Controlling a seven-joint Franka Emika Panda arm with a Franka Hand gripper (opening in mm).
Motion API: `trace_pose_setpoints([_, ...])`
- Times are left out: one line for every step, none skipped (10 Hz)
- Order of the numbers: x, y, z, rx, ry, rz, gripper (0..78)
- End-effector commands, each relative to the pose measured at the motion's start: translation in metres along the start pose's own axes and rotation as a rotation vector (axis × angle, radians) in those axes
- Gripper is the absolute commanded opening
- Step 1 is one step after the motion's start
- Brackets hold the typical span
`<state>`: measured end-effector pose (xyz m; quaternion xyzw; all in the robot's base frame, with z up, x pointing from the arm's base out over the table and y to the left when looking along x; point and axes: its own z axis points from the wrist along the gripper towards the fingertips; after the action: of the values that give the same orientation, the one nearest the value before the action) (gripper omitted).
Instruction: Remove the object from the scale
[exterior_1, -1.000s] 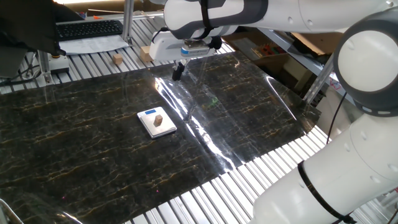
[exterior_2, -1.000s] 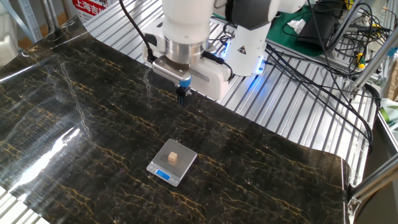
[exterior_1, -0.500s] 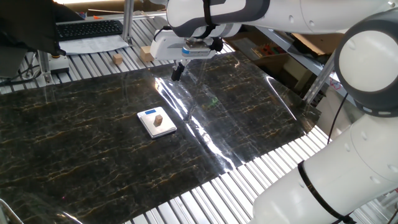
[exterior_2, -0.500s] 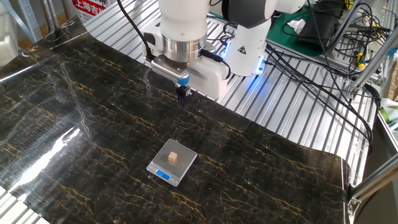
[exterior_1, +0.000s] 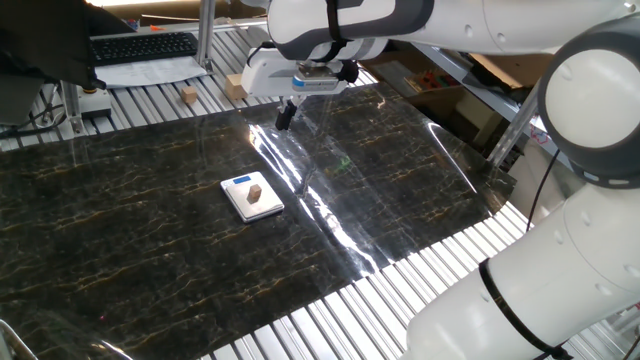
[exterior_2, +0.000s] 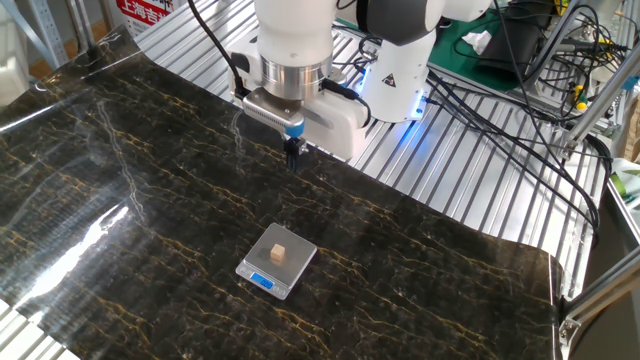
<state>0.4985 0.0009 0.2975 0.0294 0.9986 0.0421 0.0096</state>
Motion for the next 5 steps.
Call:
trace_pose_setpoints([-0.0003,0.0007,-0.0015,0.019,-0.006,0.004,0.0])
trace_pose_setpoints([-0.0003,0.0008,-0.0015,0.038,-0.010,0.004,0.0])
trace_pose_setpoints([-0.0003,0.0008,-0.0015,0.043,-0.010,0.006,0.0])
trace_pose_setpoints([-0.0004,0.0008,-0.0013,0.049,-0.011,0.006,0.0])
trace_pose_setpoints([-0.0009,0.0013,0.0002,0.069,-0.013,0.006,0.0])
